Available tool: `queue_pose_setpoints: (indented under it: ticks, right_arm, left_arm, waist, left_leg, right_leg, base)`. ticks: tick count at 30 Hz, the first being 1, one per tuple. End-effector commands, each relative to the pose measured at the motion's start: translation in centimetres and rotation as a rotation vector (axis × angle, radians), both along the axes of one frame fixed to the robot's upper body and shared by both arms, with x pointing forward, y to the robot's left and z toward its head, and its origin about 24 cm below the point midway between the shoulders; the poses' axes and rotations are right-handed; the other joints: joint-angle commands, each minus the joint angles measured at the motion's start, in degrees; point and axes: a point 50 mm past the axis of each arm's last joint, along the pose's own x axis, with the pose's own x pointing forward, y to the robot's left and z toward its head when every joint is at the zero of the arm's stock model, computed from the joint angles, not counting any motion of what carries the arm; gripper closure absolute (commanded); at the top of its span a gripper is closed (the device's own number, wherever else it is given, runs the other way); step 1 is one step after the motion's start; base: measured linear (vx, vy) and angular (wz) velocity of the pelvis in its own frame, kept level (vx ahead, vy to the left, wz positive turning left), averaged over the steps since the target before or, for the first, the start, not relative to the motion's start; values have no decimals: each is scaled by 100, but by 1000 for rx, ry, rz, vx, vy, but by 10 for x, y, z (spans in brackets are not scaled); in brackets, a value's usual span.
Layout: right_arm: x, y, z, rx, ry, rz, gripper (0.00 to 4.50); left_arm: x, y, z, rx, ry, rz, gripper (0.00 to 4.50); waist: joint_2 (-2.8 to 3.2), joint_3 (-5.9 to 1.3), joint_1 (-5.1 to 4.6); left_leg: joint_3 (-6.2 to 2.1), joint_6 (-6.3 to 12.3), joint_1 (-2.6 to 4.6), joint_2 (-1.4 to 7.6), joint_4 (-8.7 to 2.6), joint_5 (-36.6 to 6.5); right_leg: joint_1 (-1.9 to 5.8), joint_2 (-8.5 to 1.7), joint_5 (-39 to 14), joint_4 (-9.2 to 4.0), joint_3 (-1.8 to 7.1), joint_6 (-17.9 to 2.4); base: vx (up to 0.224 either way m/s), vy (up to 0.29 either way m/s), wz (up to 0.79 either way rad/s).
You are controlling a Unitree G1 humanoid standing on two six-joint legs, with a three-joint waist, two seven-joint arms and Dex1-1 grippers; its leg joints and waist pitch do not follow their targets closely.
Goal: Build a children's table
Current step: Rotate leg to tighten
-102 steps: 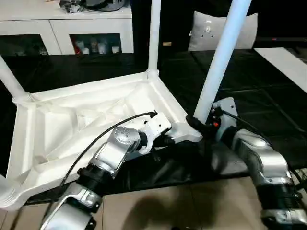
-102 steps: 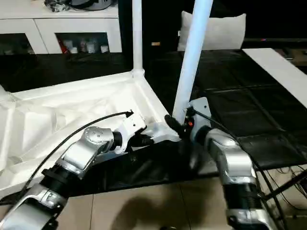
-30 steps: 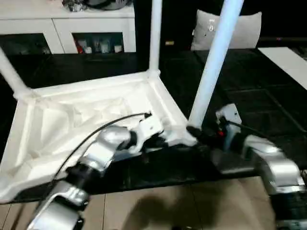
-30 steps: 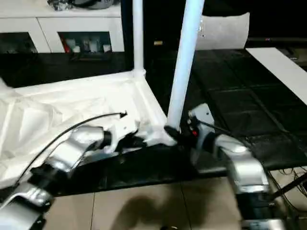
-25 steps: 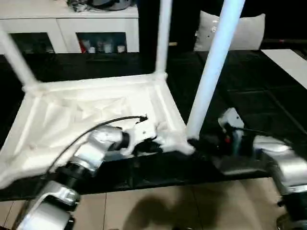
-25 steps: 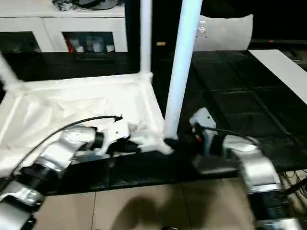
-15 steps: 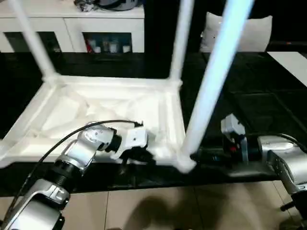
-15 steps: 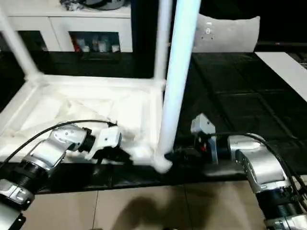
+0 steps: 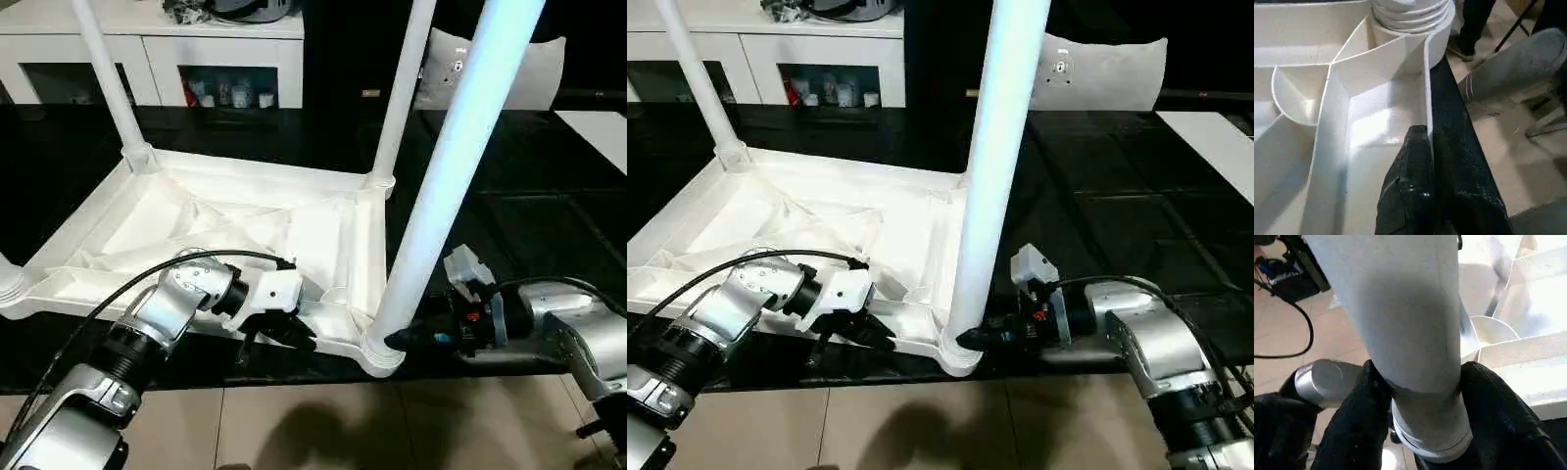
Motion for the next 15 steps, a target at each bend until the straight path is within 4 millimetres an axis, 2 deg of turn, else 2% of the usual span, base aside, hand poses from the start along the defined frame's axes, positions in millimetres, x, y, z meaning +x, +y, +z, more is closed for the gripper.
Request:
queue_pose_setpoints:
  ticks: [1,2,3,4,5,6,8,9,10,11,13,14,15]
  right_arm:
    - [0,15,5,80,6,-6,257]
    - [4,18,2,65,-3,-83,257]
    - [4,18,2,65,-3,-83,257]
    - [13,22,-2,40,-29,-204,257]
    - [24,26,-7,3,-46,-344,257]
    - [25,27,-8,-4,-50,-362,257]
    - [32,28,-12,-36,-45,-468,259]
    - [35,29,-14,-42,-32,-536,259]
    - [37,30,-15,-43,-20,-580,259]
    - [42,32,-17,-56,-23,-669,260]
    - [47,37,-20,-78,-63,-780,260]
    - [47,37,-20,-78,-63,-780,260]
    - [48,40,-21,-85,-80,-804,260]
  left_arm:
    - [2,-20,5,-56,-11,30,450]
    - [5,-23,5,-59,-18,94,450]
    - [5,-23,5,-59,-18,94,450]
    - [10,-29,4,-70,-23,183,450]
    - [15,-37,4,-96,-21,290,450]
    - [16,-39,4,-99,-20,307,450]
    - [19,-46,4,-124,-9,396,450]
    - [20,-51,6,-146,4,434,450]
    - [21,-54,6,-161,13,455,450]
    - [23,-60,7,-171,5,504,450]
    - [27,-70,7,-180,-20,600,450]
    - [27,-70,7,-180,-20,600,450]
    - [28,-74,7,-180,-31,622,450]
  waist:
    - [-39,-346,-20]
    - [-47,-332,-43]
    - [-51,-324,-56]
    - [-57,-321,-67]
    - [-39,-295,-118]
    - [-48,-303,-144]
    - [-46,-309,-236]
    - [-57,-313,-284]
    - [-52,-313,-314]
    - [-53,-330,-372]
    - [-42,-332,-406]
    - [-49,-329,-426]
    - [-60,-339,-430]
  left_leg:
    - [54,416,-74,144,-393,-478]
    - [52,340,-67,125,-398,-551]
    - [54,313,-68,111,-395,-613]
    - [58,297,-56,89,-388,-658]
    - [66,177,-44,53,-374,-764]
    - [59,115,-56,41,-368,-771]
    - [31,90,-73,17,-353,-882]
    - [32,152,-82,2,-342,-912]
    - [41,179,-70,0,-342,-918]
    - [20,259,-101,0,-343,-885]
    - [24,266,-91,14,-345,-841]
    - [28,263,-81,4,-339,-826]
    - [34,324,-102,-16,-332,-812]
  right_leg:
    - [405,-346,-2202,-355,333,-519]
    - [396,-344,-2413,-387,317,-436]
    - [394,-340,-2546,-414,304,-379]
    - [388,-335,-2692,-450,290,-309]
    - [361,-318,-3080,-524,243,-122]
    - [369,-321,-3154,-519,218,-71]
    - [391,-316,-3347,-577,151,108]
    - [399,-304,-3335,-617,128,182]
    - [384,-295,-3311,-630,135,177]
    - [406,-302,-3195,-621,124,133]
    - [373,-303,-3091,-609,140,71]
    - [362,-299,-3093,-624,126,59]
    - [384,-299,-3097,-609,124,91]
  base:
    - [0,0,0]
    - [0,0,0]
    - [0,0,0]
    - [0,0,0]
    - [0,0,0]
    - [0,0,0]
    - [0,0,0]
    - [0,0,0]
    - [0,0,0]
    - [0,0,0]
    - [0,0,0]
    - [0,0,0]
    - [0,0,0]
